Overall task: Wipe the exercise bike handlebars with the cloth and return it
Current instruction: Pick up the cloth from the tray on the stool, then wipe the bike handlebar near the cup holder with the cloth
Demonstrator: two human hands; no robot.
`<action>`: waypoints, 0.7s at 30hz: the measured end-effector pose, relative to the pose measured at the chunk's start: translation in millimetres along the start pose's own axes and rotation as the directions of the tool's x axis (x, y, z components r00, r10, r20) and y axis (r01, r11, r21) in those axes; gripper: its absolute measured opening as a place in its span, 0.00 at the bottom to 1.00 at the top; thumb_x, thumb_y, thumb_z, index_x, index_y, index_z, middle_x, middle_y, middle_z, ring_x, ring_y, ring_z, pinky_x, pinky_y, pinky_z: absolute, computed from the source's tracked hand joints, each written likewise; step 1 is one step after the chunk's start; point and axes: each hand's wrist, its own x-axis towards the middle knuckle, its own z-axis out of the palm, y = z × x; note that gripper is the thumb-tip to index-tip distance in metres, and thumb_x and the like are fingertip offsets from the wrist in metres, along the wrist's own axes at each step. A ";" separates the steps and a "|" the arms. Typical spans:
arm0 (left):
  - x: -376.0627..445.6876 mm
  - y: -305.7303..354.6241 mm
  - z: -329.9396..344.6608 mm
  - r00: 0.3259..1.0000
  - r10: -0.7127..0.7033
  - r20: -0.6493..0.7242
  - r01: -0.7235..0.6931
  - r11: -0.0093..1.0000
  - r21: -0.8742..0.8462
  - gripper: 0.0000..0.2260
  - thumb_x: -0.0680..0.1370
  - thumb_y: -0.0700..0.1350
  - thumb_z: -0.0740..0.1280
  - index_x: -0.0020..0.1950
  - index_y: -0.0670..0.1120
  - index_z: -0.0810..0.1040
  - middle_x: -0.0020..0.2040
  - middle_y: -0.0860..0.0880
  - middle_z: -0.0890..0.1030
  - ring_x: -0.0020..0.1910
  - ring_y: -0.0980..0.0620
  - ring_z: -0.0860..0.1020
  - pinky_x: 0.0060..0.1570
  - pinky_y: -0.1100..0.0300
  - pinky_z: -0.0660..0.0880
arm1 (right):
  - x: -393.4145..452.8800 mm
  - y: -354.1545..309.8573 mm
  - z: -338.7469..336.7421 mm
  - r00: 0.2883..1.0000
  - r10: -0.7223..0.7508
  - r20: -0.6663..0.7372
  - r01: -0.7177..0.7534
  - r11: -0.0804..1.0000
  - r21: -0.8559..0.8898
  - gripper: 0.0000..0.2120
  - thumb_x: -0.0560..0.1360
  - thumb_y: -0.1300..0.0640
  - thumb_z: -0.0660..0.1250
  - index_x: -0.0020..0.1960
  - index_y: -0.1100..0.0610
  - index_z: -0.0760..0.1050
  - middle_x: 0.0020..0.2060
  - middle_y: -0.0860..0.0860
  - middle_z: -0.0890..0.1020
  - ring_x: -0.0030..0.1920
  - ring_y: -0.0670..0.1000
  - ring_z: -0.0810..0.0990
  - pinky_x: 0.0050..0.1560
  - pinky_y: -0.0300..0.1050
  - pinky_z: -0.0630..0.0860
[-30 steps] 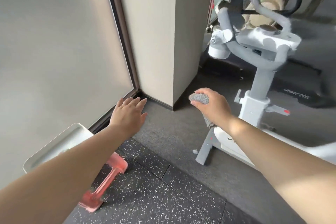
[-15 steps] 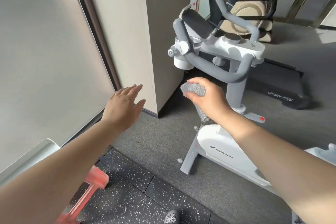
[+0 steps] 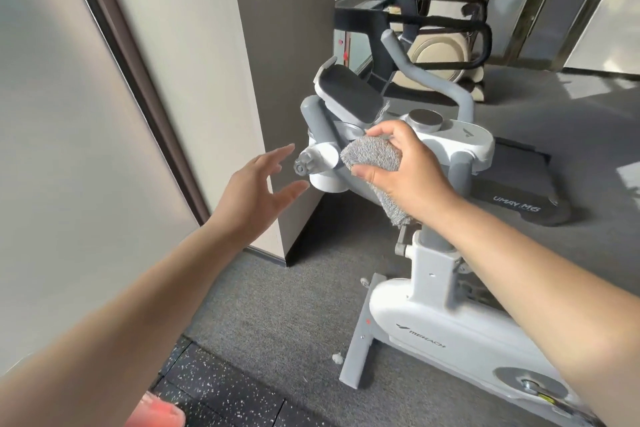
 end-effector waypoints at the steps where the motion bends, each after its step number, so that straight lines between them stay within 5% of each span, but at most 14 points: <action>1: 3.6 3.4 0.4 1.000 -0.003 -0.002 0.003 1.000 -0.005 0.26 0.72 0.54 0.70 0.69 0.54 0.70 0.63 0.55 0.75 0.58 0.59 0.74 0.61 0.59 0.71 | 4.5 3.1 -0.5 1.000 -0.001 0.003 0.001 1.000 0.004 0.22 0.66 0.49 0.76 0.55 0.48 0.71 0.55 0.46 0.78 0.60 0.45 0.74 0.62 0.42 0.69; 3: 8.6 8.8 1.7 1.000 0.010 -0.013 -0.010 1.000 0.015 0.22 0.72 0.53 0.70 0.65 0.54 0.74 0.56 0.57 0.76 0.52 0.63 0.72 0.54 0.69 0.67 | 14.1 7.5 -2.5 1.000 -0.018 0.008 0.018 1.000 -0.004 0.22 0.66 0.48 0.76 0.54 0.49 0.70 0.55 0.47 0.79 0.60 0.48 0.76 0.63 0.48 0.71; 5: 16.8 14.1 4.1 0.998 0.059 -0.036 -0.057 0.997 0.059 0.13 0.72 0.52 0.71 0.57 0.57 0.79 0.50 0.59 0.80 0.46 0.66 0.74 0.48 0.73 0.68 | 31.0 10.1 -7.1 0.998 -0.047 0.031 0.047 0.999 -0.003 0.22 0.66 0.48 0.76 0.54 0.51 0.70 0.54 0.45 0.79 0.59 0.47 0.76 0.61 0.43 0.71; 9: 30.6 19.5 5.3 0.997 0.011 -0.070 -0.008 0.999 0.043 0.12 0.70 0.52 0.73 0.38 0.71 0.76 0.38 0.66 0.81 0.44 0.65 0.80 0.49 0.60 0.77 | 69.5 3.0 -11.0 0.980 -0.144 0.135 0.134 0.988 0.079 0.16 0.70 0.49 0.73 0.53 0.52 0.72 0.49 0.37 0.77 0.56 0.36 0.74 0.58 0.27 0.66; 13: 34.8 25.2 10.5 0.989 -0.080 -0.126 0.093 0.990 0.104 0.06 0.68 0.55 0.73 0.45 0.60 0.82 0.38 0.60 0.82 0.39 0.67 0.78 0.44 0.57 0.78 | 107.0 -13.0 -0.3 0.955 -0.239 0.177 0.217 0.967 0.137 0.10 0.72 0.50 0.70 0.51 0.52 0.75 0.50 0.43 0.77 0.56 0.42 0.76 0.58 0.31 0.70; 16: 34.7 32.0 14.6 0.975 -0.112 -0.191 0.142 0.979 0.150 0.08 0.68 0.56 0.73 0.45 0.57 0.83 0.35 0.61 0.81 0.36 0.67 0.77 0.39 0.57 0.78 | 123.7 -15.6 8.4 0.937 -0.285 0.203 0.268 0.957 0.107 0.08 0.70 0.53 0.73 0.46 0.55 0.78 0.45 0.46 0.74 0.48 0.38 0.76 0.49 0.25 0.68; 21: 33.3 44.4 25.4 0.942 -0.160 -0.294 0.231 0.946 0.227 0.11 0.67 0.59 0.73 0.44 0.55 0.83 0.38 0.56 0.84 0.36 0.59 0.80 0.38 0.56 0.78 | 111.4 18.1 8.6 0.881 -0.387 0.271 0.342 0.918 0.200 0.07 0.66 0.57 0.76 0.41 0.57 0.79 0.40 0.45 0.72 0.42 0.41 0.75 0.49 0.30 0.71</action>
